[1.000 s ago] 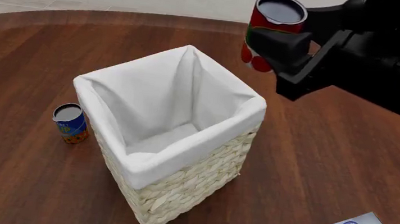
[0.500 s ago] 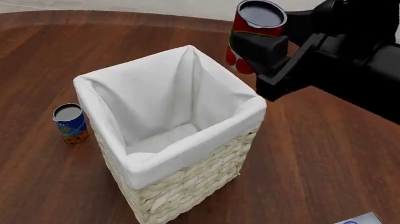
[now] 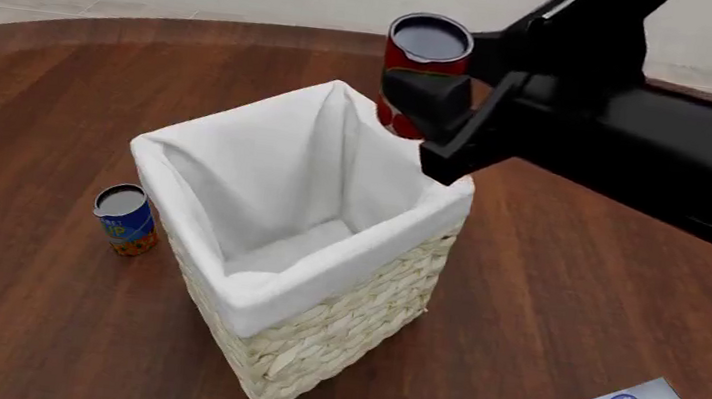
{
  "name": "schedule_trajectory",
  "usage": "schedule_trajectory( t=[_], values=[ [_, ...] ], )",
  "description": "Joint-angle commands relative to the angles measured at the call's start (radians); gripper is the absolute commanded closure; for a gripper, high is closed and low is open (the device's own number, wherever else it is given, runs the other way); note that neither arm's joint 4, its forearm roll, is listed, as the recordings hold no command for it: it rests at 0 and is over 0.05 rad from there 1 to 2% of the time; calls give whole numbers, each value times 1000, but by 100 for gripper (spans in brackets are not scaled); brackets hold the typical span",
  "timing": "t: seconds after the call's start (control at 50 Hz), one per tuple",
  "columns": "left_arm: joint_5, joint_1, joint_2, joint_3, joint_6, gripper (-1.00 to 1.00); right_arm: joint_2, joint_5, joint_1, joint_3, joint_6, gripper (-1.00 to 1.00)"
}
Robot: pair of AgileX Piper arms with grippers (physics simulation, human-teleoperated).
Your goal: Pick up the tomato sauce, and put it in the basket.
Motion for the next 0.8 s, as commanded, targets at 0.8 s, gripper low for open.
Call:
schedule_trajectory(
  t=[0.8],
  values=[
    [0,0,0,0,0,-100,157,-93,40,-22,24,100]
  ],
)
